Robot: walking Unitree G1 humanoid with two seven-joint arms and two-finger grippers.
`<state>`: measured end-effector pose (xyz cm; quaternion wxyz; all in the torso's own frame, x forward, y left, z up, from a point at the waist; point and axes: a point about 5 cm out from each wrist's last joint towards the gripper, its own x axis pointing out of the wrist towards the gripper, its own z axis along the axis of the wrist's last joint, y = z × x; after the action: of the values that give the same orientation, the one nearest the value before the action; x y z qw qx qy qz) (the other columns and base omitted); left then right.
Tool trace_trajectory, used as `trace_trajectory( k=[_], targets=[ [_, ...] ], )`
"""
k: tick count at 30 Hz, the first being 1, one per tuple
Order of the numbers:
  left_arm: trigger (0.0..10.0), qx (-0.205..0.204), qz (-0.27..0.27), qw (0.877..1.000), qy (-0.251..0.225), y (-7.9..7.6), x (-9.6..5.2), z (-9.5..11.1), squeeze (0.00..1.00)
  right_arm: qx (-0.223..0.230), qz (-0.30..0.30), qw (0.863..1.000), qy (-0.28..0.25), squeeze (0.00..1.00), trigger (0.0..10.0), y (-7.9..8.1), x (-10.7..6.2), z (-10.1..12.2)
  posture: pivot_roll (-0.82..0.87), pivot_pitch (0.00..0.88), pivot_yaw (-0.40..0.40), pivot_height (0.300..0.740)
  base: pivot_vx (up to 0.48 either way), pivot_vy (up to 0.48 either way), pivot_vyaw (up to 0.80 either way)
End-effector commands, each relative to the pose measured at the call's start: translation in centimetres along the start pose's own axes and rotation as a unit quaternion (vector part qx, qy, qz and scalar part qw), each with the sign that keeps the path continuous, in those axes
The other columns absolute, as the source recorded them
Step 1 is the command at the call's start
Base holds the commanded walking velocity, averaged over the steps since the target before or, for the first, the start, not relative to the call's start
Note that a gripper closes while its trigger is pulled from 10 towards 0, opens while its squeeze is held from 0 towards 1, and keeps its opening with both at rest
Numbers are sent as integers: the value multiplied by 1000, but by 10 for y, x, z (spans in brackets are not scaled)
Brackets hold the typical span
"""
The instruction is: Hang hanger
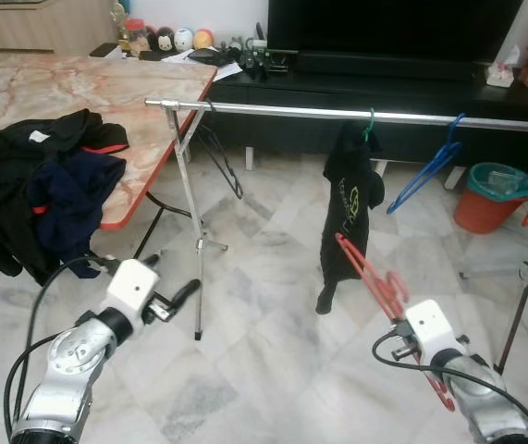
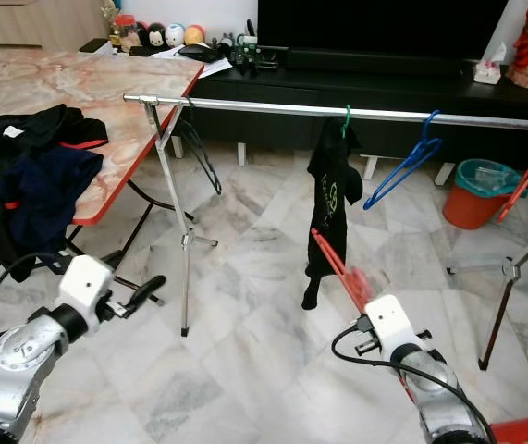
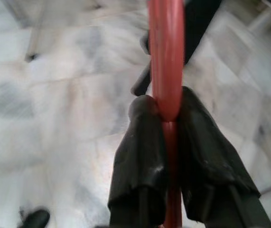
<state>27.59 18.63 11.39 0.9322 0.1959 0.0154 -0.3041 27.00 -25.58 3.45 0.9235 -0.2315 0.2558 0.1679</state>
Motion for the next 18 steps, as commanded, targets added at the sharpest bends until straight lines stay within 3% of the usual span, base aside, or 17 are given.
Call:
trace_trajectory(
  k=[1, 2, 5, 6, 9, 10, 15, 18],
  targets=[
    [10000, 8, -43, 999, 1, -7, 1, 8, 0, -25, 47, 999, -10, 0, 10000, 1, -2, 14, -111, 0, -5, 740, 0, 0, 0],
    [10000, 8, -99, 995, 0, -18, 2, 20, 0, -62, 90, 994, -11, 0, 10000, 2, -6, 23, -109, 0, -6, 740, 0, 0, 0],
    [10000, 22, -155, 988, 5, -27, 3, 28, 0, -100, 143, 984, -17, 0, 10000, 4, -10, 32, -109, 0, -6, 740, 0, 0, 0],
    [10000, 34, -198, 980, 14, -34, 3, 31, 0, -138, 196, 970, -28, 0, 10000, 12, -16, 40, -107, 0, -5, 740, 0, 0, 0],
    [10000, 38, -232, 972, 18, -39, 4, 37, 0, -161, 248, 954, -44, 0, 10000, 21, -24, 50, -109, 0, -2, 740, 0, 0, 0],
    [10000, 39, -252, 967, 17, -42, 6, 42, 0, -172, 281, 943, -53, 0, 10000, 29, -30, 57, -113, 0, 0, 740, 0, 0, 0],
    [10000, 41, -301, 953, 14, -54, 12, 54, 0, -191, 339, 919, -67, 0, 10000, 50, -35, 70, -111, 0, -1, 740, 0, 0, 0],
    [10000, 30, -319, 947, 16, -58, 15, 59, 0, -204, 342, 914, -73, 0, 10000, 57, -33, 78, -107, 0, 0, 740, 0, 0, 0]
  ],
)
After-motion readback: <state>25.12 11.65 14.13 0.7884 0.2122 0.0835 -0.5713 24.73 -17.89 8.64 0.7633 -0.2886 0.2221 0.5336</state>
